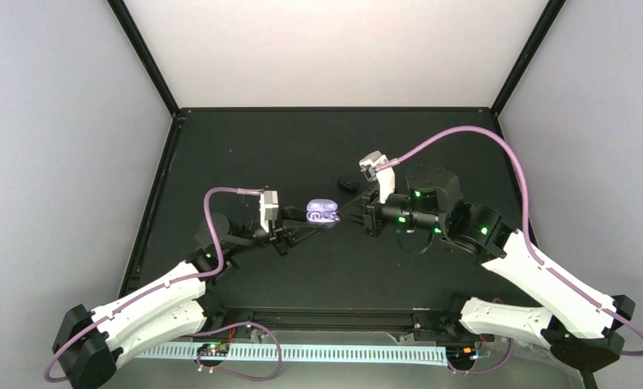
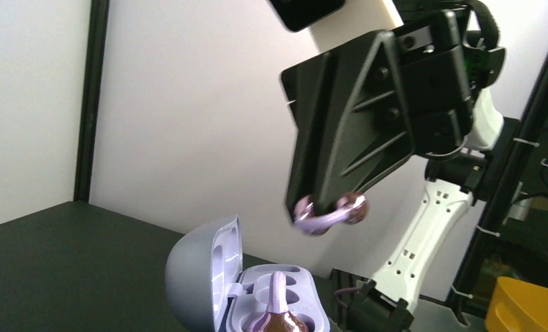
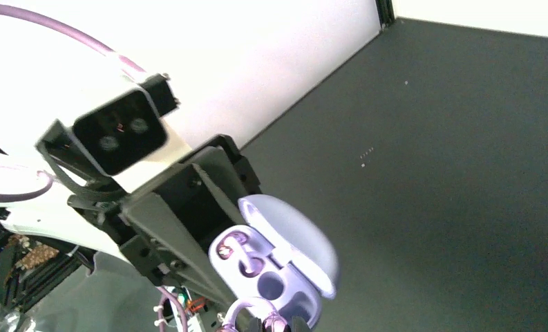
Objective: Insert the wireless bluetooth earbuds into the charging case
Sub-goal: Pick up the earbud from the charging case.
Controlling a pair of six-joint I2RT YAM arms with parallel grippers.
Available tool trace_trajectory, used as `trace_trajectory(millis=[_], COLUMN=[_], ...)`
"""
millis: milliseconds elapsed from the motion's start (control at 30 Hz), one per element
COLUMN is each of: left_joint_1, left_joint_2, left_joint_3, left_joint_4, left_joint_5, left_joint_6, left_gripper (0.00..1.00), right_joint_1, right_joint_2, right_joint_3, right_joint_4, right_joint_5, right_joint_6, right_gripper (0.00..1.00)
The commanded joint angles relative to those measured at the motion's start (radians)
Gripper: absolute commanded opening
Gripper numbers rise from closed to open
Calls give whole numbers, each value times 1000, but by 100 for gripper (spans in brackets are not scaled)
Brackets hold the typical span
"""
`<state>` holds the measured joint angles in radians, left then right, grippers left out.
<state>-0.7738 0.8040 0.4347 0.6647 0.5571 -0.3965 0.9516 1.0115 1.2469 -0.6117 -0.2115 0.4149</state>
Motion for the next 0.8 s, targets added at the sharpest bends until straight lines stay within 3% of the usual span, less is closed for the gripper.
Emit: trace_trajectory(millis=[0, 333, 500, 633, 767], left_joint_1=[-4, -4, -5, -8, -16], left_joint_2=[-10, 10, 27, 42, 64], left_joint_3=[29, 45, 51, 59, 79], left_joint_4=[4, 25, 71, 103, 128], left_joint_5=[-67, -140, -218, -270, -291], left_joint_6=[31, 41, 61, 82, 104], left_gripper=[1, 2, 1, 2, 2], right_joint_1=[1, 6, 136, 283, 354], right_joint_2=[-52, -88, -106, -91, -44], right_joint_3=[-2, -31, -52, -83, -126], right_joint_4=[64, 99, 160, 286, 463], right_joint_5=[30, 173, 566, 917, 1116], right_joint_6=[25, 55, 30, -85, -210], right_gripper=[4, 1, 1, 1, 1])
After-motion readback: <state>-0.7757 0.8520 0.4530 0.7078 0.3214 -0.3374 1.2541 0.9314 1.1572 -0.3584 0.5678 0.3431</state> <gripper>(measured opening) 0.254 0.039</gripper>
